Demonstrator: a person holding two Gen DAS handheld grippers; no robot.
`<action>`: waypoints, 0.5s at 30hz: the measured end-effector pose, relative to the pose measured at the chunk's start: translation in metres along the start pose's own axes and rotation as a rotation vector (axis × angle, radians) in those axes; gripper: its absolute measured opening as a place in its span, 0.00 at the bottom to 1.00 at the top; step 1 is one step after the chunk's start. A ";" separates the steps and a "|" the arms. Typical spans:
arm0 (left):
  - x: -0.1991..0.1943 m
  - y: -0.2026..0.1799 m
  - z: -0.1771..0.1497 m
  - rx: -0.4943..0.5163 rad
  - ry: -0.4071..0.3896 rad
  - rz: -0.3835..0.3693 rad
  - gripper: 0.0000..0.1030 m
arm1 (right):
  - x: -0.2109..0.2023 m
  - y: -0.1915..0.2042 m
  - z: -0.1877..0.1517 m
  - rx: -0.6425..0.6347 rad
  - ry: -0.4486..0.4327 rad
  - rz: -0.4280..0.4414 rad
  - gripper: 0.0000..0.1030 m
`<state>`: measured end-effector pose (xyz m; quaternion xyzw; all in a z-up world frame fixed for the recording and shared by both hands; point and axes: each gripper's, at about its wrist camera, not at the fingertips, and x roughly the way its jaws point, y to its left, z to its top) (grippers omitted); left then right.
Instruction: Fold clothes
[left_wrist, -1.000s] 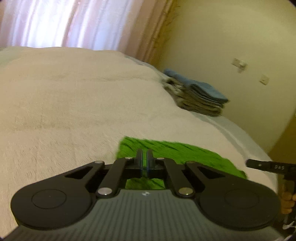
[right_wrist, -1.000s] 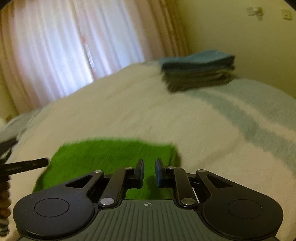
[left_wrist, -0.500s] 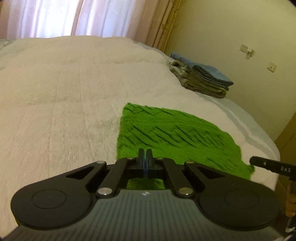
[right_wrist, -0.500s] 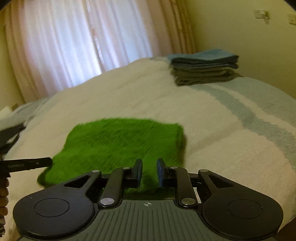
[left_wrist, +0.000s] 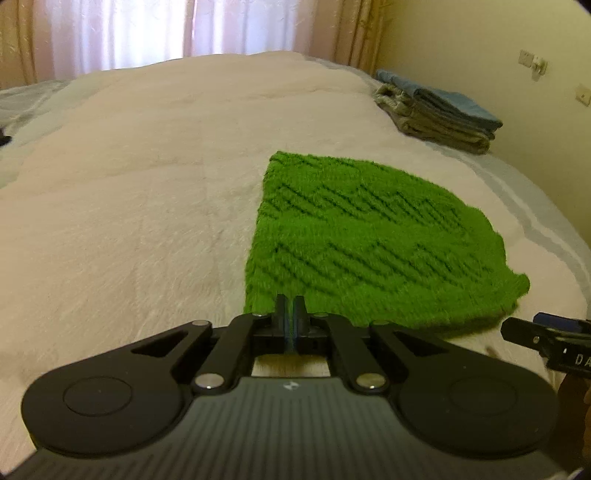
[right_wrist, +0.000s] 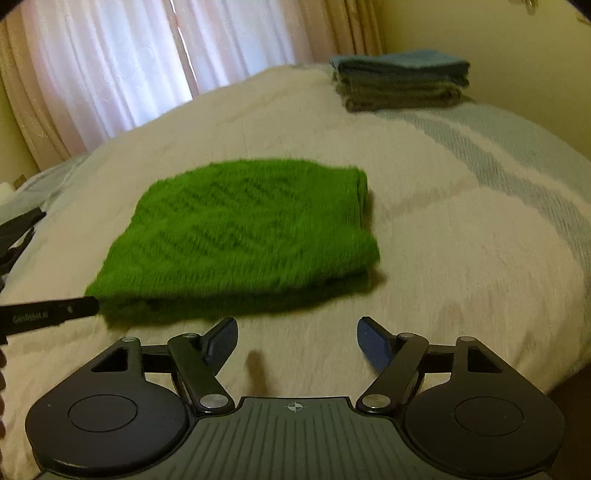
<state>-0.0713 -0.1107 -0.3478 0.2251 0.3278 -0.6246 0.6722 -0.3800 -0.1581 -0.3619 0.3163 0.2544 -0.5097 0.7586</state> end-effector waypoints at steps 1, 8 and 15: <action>-0.006 -0.003 -0.005 -0.002 0.014 0.006 0.10 | -0.004 0.002 -0.003 0.001 0.004 -0.002 0.84; -0.041 -0.017 -0.037 -0.007 0.068 0.061 0.24 | -0.031 0.014 -0.016 -0.014 -0.007 -0.017 0.88; -0.079 -0.025 -0.050 0.010 0.041 0.112 0.28 | -0.061 0.026 -0.031 -0.020 -0.011 -0.018 0.88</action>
